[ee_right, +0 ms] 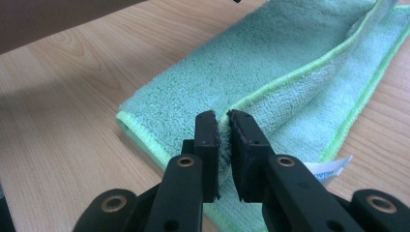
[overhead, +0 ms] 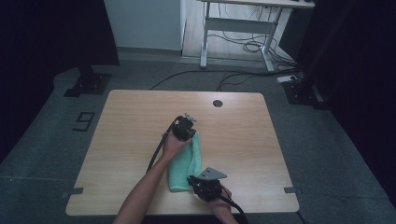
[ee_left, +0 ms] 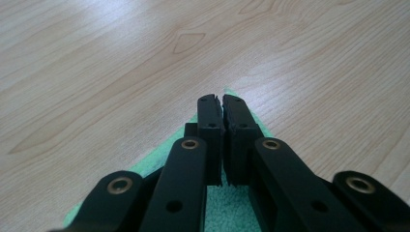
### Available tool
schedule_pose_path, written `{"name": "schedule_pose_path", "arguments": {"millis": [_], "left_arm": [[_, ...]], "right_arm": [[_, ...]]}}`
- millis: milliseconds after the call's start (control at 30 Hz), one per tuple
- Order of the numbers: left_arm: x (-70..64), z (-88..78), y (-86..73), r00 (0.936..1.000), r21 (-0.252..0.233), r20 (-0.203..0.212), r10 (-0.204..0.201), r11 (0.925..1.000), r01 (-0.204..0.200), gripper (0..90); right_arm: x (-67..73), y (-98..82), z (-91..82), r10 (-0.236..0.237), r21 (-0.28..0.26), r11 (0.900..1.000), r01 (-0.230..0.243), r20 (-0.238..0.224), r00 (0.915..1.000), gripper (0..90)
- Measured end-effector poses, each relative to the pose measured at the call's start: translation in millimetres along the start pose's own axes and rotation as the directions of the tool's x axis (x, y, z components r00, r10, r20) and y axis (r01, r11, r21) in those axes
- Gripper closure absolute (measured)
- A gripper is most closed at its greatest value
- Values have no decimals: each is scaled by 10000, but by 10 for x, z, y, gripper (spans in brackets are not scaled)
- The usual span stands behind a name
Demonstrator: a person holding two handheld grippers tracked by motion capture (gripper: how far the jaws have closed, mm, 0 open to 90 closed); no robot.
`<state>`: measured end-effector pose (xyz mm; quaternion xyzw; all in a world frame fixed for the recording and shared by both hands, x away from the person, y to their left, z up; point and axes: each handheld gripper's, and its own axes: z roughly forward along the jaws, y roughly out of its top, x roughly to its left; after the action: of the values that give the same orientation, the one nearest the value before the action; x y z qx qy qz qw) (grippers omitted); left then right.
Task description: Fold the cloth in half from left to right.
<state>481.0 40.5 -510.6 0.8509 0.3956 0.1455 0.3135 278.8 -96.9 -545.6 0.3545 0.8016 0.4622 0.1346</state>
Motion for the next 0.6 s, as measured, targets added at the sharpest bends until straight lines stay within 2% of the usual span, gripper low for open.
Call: {"name": "schedule_pose_path", "arguments": {"millis": [600], "left_arm": [[-41,60,31,9999,-22,7,119,9999,-119,847]], "right_arm": [[-106,-73,-35,318,224,9992,-319,11,9995,800]]}}
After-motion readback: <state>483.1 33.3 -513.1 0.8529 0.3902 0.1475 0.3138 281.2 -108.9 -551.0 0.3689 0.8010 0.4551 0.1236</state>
